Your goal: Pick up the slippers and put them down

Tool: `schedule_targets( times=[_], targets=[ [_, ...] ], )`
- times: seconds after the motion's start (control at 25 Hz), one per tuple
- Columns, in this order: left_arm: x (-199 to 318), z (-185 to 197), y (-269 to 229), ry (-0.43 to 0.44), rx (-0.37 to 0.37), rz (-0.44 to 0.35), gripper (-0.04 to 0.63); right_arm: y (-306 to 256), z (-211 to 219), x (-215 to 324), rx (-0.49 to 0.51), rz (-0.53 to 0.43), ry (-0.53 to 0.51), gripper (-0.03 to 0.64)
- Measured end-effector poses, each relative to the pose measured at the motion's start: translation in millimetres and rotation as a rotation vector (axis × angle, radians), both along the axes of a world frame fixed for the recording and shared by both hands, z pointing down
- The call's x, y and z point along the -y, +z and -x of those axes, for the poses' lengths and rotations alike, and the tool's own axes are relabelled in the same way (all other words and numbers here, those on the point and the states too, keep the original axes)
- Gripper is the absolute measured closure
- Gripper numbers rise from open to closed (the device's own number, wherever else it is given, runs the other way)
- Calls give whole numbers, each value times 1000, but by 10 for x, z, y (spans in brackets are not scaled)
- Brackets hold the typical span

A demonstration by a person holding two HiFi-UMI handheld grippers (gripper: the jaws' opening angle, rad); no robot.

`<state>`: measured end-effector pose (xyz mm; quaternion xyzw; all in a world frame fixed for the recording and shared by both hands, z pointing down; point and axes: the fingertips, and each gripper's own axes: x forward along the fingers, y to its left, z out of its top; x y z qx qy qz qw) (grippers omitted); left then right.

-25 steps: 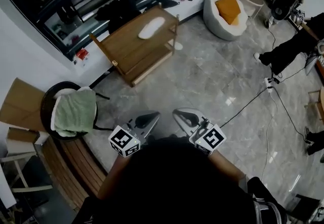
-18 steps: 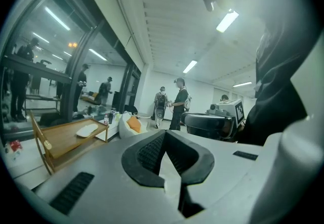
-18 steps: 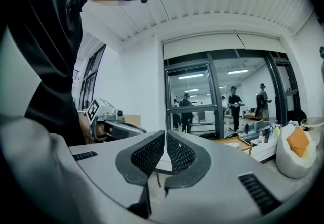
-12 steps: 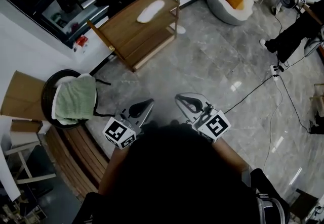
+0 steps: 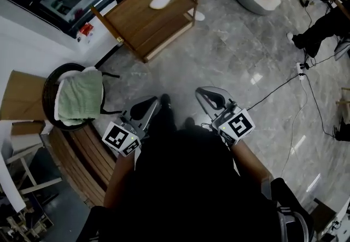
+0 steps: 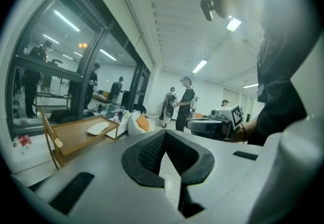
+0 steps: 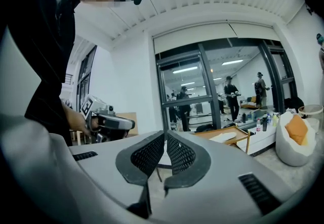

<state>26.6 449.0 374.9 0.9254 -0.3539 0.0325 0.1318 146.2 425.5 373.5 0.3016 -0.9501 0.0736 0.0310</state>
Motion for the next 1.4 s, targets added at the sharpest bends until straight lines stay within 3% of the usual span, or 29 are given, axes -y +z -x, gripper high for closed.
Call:
schedule_targets(
  times=[0.28, 0.92, 1.24, 1.4],
  targets=[
    [624, 236, 127, 45, -17, 15, 583, 3, 242, 535, -42, 10, 38, 591],
    [1908, 1330, 281, 113, -104, 81, 583, -4, 1334, 1782, -161, 79, 74, 591],
    [2327, 1405, 295, 129, -114, 73, 583, -14, 1446, 2122, -208, 48, 79, 591],
    [2498, 1274, 340, 146, -90, 69, 583, 42, 1342, 2275, -185, 39, 91, 591]
  ],
)
